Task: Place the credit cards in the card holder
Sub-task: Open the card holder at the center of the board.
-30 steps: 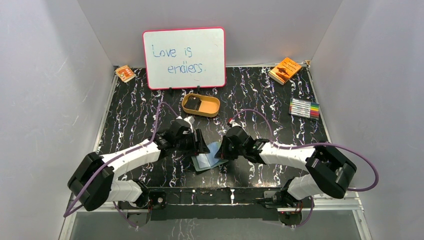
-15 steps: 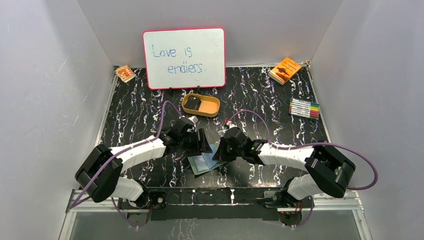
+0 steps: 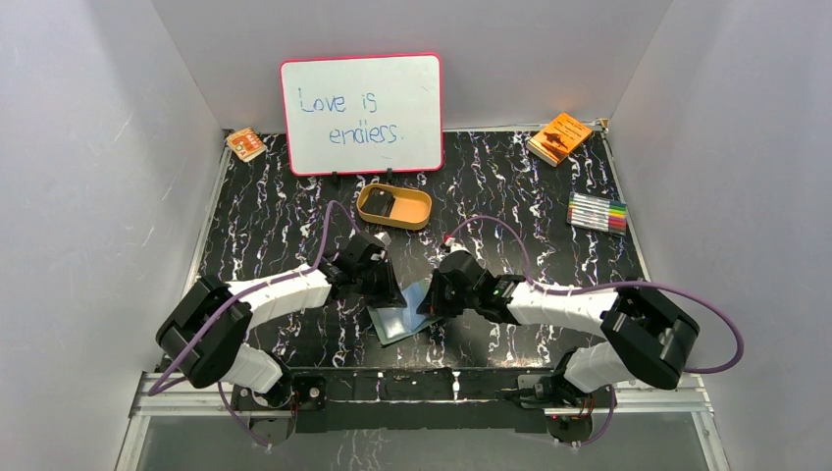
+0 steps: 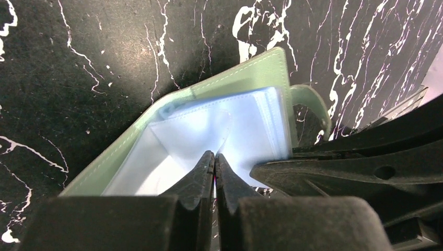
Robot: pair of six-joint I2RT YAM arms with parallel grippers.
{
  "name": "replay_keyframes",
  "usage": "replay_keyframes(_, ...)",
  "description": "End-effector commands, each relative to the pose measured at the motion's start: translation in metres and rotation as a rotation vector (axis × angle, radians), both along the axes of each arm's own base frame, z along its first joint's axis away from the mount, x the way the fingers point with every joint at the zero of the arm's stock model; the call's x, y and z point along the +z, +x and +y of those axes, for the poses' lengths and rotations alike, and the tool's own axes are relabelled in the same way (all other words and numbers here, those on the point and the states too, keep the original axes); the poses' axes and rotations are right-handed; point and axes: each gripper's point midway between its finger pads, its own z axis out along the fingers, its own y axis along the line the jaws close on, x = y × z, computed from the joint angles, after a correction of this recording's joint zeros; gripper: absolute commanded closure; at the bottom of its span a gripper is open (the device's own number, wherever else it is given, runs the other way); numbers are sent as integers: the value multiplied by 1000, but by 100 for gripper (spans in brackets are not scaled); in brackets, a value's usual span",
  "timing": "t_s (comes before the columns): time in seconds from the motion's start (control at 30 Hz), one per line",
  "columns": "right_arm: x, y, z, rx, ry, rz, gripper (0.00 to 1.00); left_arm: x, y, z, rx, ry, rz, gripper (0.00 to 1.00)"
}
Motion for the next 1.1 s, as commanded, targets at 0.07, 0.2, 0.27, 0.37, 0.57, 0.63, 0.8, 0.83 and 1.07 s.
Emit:
replay_keyframes(0.07,19,17,-10,-130,6,-59,100,8,-2,9,5,26,-31,100)
replay_keyframes(0.2,5,13,-29,-205,-40,-24,100,0,-2,24,20,90,-45,100)
replay_keyframes(0.27,1,11,-34,-229,-40,-11,100,-4,-2,28,26,117,-48,100)
replay_keyframes(0.37,-7,6,-41,-247,-52,12,100,-10,0,31,30,145,-49,100)
replay_keyframes(0.57,-11,1,-57,-279,-83,18,100,-26,0,46,57,237,-29,100)
replay_keyframes(0.63,-13,-1,-61,-279,-86,19,100,-30,-2,51,64,261,-23,100)
replay_keyframes(0.8,-18,-10,-68,-259,-104,35,69,-36,-4,51,50,271,-8,100)
replay_keyframes(0.83,-17,-11,-70,-257,-109,33,64,-35,-2,50,50,267,-10,100)
replay_keyframes(1.07,26,-9,-68,-159,-91,-59,45,-28,1,42,31,241,-25,100)
